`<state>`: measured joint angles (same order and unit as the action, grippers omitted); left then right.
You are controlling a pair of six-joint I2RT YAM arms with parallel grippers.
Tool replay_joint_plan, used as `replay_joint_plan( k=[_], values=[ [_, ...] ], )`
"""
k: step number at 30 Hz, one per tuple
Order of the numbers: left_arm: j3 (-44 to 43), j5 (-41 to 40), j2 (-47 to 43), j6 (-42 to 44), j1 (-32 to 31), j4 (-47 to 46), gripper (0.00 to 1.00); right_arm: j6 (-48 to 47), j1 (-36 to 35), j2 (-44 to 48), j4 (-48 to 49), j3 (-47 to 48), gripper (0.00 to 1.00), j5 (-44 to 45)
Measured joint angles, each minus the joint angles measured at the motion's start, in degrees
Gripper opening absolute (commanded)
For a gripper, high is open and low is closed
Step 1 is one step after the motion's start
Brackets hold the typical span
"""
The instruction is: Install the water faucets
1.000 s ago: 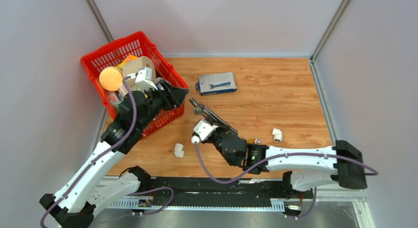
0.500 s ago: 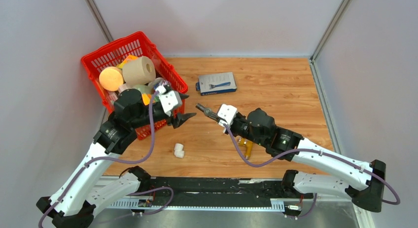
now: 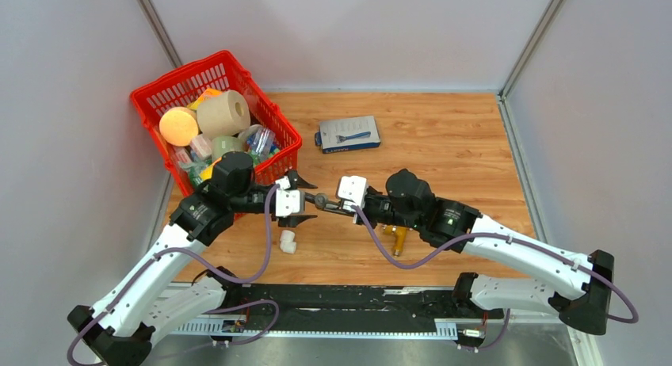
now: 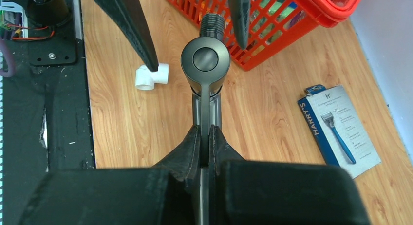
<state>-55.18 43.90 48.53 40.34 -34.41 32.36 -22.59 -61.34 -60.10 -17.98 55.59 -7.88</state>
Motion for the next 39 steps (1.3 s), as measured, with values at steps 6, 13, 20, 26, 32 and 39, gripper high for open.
replay_joint_plan(
  k=[6, 13, 20, 26, 32, 39],
  values=[
    [4.33, -0.52, -0.11, -0.42, 0.0, -1.01, 0.68, 0.04, 0.04, -0.57, -0.9, 0.74, 0.0, -1.64],
    [4.55, -2.14, 0.87, -2.82, 0.0, -4.35, 0.52, 0.26, 0.04, -0.57, -1.14, 1.92, 0.0, -2.75],
    [4.83, -1.75, 0.59, -5.16, -0.02, -3.13, 0.14, -0.07, 0.48, -0.39, -1.31, 1.92, 0.0, -2.43],
    [5.22, -1.36, -0.85, -5.79, -0.09, -2.14, 0.05, -0.15, 0.39, -0.33, -1.46, 1.92, 0.0, -2.97],
    [5.22, -1.66, -1.44, -7.04, -0.09, -2.03, 0.0, 0.07, 0.35, -0.26, -1.03, 1.92, 0.32, -3.13],
    [5.22, -1.6, -1.9, -8.52, -0.04, -3.58, 0.0, 3.43, 0.39, 1.4, 2.73, 1.14, 0.88, -1.29]
  ],
)
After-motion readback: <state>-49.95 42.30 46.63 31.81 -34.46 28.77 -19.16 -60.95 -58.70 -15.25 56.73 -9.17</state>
